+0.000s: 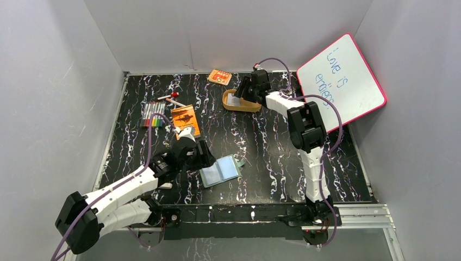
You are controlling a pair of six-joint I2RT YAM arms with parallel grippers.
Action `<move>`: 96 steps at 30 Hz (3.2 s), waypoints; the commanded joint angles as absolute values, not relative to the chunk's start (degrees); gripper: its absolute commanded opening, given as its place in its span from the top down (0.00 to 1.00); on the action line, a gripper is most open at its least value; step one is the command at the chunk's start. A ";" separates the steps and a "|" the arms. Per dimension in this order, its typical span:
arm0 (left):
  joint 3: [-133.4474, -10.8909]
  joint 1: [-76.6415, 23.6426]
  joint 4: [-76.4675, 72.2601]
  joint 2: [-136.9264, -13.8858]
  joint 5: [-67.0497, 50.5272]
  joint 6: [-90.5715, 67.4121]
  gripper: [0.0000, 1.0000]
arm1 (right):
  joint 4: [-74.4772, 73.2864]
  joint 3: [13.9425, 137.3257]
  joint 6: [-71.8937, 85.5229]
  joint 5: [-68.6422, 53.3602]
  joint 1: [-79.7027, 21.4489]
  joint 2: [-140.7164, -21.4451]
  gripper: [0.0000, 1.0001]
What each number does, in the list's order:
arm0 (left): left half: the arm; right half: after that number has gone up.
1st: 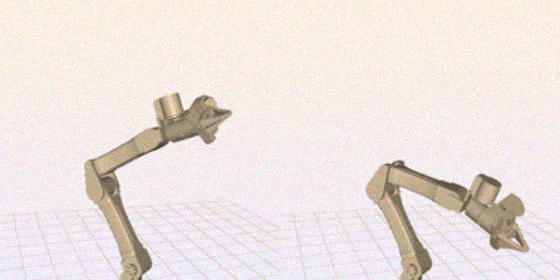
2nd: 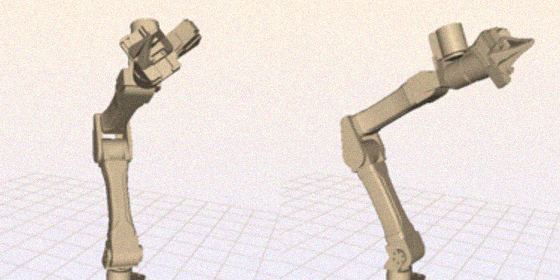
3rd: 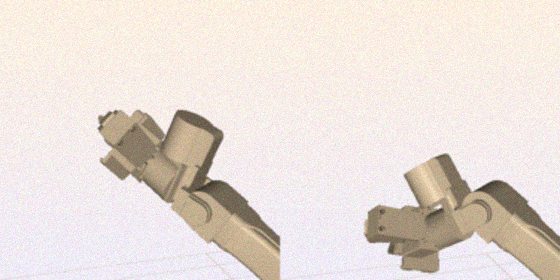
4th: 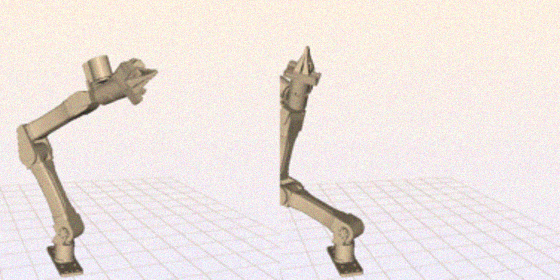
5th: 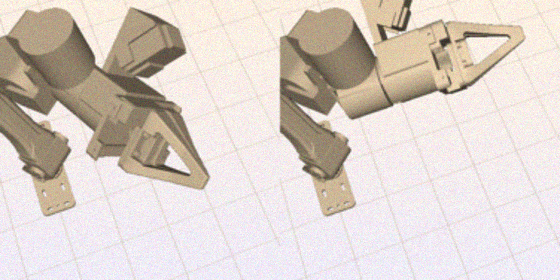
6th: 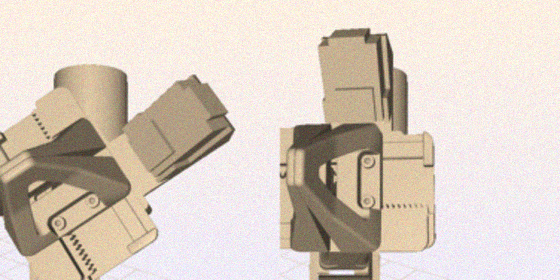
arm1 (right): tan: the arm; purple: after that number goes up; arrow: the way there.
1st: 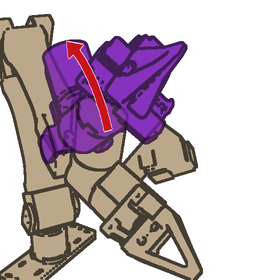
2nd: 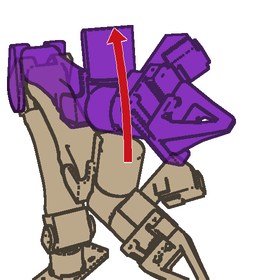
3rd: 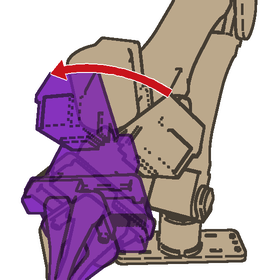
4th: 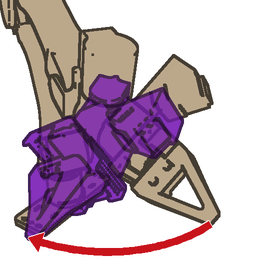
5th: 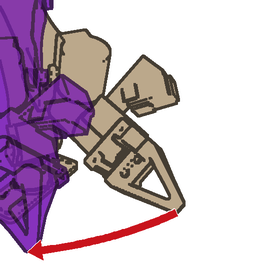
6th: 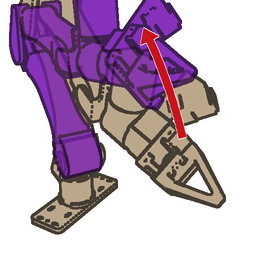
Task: Put the credit cards into the card holder
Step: Pick up the credit card from the storage box.
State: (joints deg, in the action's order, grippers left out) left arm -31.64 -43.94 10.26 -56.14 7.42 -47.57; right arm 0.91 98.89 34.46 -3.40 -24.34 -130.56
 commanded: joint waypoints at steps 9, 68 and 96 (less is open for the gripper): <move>-31.73 -43.52 8.95 -57.82 7.38 -48.21 0.33 | 3.62 101.07 33.94 -5.79 -24.05 -132.52 0.40; -31.29 -43.44 8.99 -58.46 6.01 -49.66 0.34 | 3.66 94.23 33.49 -6.86 -22.33 -125.21 0.89; -32.48 -43.47 13.19 -52.56 8.96 -50.11 0.35 | 2.60 89.54 56.56 -9.33 -20.48 -113.06 1.00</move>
